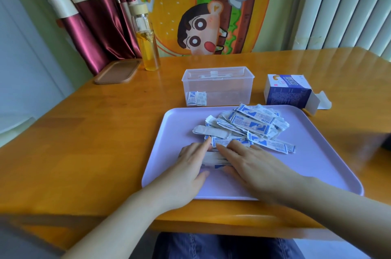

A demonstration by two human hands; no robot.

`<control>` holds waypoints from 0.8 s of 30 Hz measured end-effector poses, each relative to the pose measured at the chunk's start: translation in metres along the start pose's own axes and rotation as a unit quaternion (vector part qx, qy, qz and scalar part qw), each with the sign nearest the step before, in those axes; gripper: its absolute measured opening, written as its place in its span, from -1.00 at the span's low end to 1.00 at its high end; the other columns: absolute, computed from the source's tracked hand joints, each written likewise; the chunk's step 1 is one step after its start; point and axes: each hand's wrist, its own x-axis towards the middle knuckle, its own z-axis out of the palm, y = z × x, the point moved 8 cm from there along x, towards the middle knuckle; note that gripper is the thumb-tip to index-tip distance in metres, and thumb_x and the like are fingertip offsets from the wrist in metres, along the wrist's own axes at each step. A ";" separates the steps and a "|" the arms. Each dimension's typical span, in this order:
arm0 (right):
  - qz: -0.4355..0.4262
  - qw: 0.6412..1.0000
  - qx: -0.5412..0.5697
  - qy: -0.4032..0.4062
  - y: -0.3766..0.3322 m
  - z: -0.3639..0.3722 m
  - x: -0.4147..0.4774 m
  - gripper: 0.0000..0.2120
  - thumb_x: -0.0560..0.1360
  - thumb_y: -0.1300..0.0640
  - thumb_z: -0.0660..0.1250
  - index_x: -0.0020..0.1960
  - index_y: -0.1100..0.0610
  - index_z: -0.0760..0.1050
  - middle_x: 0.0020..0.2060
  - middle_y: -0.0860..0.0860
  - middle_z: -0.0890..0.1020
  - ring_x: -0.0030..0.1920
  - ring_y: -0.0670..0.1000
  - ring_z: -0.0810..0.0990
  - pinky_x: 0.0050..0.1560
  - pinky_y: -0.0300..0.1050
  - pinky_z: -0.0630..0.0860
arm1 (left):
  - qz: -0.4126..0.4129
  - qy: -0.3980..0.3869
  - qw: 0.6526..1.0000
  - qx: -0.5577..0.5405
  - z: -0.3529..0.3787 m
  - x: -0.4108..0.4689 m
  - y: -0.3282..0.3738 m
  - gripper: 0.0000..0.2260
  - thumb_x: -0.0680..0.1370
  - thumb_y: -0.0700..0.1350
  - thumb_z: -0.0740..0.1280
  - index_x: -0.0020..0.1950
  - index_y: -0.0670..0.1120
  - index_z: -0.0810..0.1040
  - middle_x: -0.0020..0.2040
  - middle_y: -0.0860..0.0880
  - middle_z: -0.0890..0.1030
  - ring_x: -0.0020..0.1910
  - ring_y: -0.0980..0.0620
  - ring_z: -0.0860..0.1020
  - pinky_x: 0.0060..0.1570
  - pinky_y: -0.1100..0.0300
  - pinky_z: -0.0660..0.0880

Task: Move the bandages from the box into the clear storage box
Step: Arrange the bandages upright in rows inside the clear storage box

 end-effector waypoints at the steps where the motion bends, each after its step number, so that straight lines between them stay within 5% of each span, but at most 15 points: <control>1: -0.011 1.000 -0.004 0.006 -0.001 -0.001 -0.001 -0.50 0.55 -0.02 -0.07 0.32 0.16 0.44 -0.13 -0.01 0.50 -0.36 0.00 0.49 -0.32 -0.18 0.30 | 0.004 -0.009 1.000 0.006 0.002 0.000 0.001 -0.43 0.64 -0.13 0.13 0.55 0.04 -0.12 0.46 0.15 0.11 0.44 0.28 -0.01 0.36 0.41 -0.02; 5: -0.020 0.998 -0.033 0.041 -0.004 -0.004 -0.002 -0.57 0.52 0.03 0.04 0.26 0.16 0.48 -0.22 -0.02 0.48 -0.45 -0.01 0.45 -0.39 -0.18 0.38 | 0.006 -0.025 0.999 0.021 0.007 0.002 0.003 -0.50 0.66 -0.11 0.07 0.55 0.01 -0.06 0.40 0.15 0.11 0.39 0.28 -0.01 0.31 0.44 -0.06; 10: 0.027 0.989 0.138 -0.046 0.003 0.004 0.003 -0.68 0.58 0.09 0.17 0.32 0.01 0.34 0.05 -0.02 0.42 -0.07 0.04 0.49 -0.08 -0.09 0.41 | 0.001 -0.008 1.000 0.006 0.007 0.002 0.004 -0.54 0.66 -0.14 0.04 0.55 0.02 0.00 0.35 0.11 0.16 0.36 0.26 0.06 0.21 0.50 -0.02; 15: 0.056 0.967 0.246 -0.027 0.008 0.001 0.008 -0.87 0.48 0.18 0.33 0.01 0.05 0.55 -0.16 -0.04 0.58 -0.28 -0.12 0.42 -0.23 -0.27 0.35 | 0.006 0.028 0.999 0.018 0.000 -0.001 0.007 -0.55 0.65 -0.21 0.05 0.53 0.02 0.10 0.30 0.07 0.25 0.30 0.17 0.25 0.20 0.46 0.16; 20: 0.078 0.950 0.302 0.018 0.020 -0.030 0.019 -0.98 0.46 0.15 0.39 -0.14 0.05 0.59 -0.47 -0.22 0.50 -0.40 -0.20 0.44 -0.37 -0.37 0.33 | 0.001 0.096 0.995 0.003 -0.033 0.000 0.016 -0.69 0.61 -0.19 0.19 0.29 0.11 0.46 0.02 0.15 0.41 -0.08 0.22 0.44 -0.13 0.50 0.32; 22: 0.075 0.945 0.317 0.033 0.026 -0.051 0.026 -0.94 0.46 0.13 0.40 -0.19 0.04 0.57 -0.52 -0.29 0.46 -0.47 -0.18 0.40 -0.43 -0.37 0.29 | -0.029 0.067 0.995 -0.061 -0.048 0.007 0.015 -0.78 0.56 -0.19 0.27 0.05 0.15 0.52 -0.02 0.15 0.51 -0.07 0.14 0.53 -0.08 0.34 0.44; 24: 0.064 0.938 0.340 0.031 0.028 -0.067 0.034 -0.92 0.46 0.12 0.40 -0.21 0.01 0.56 -0.58 -0.22 0.43 -0.51 -0.14 0.35 -0.48 -0.36 0.25 | -0.077 -0.025 0.978 -0.191 -0.049 0.014 0.016 -0.80 0.56 -0.20 0.28 0.02 0.13 0.49 0.03 0.09 0.60 0.00 0.07 0.61 0.03 0.13 0.54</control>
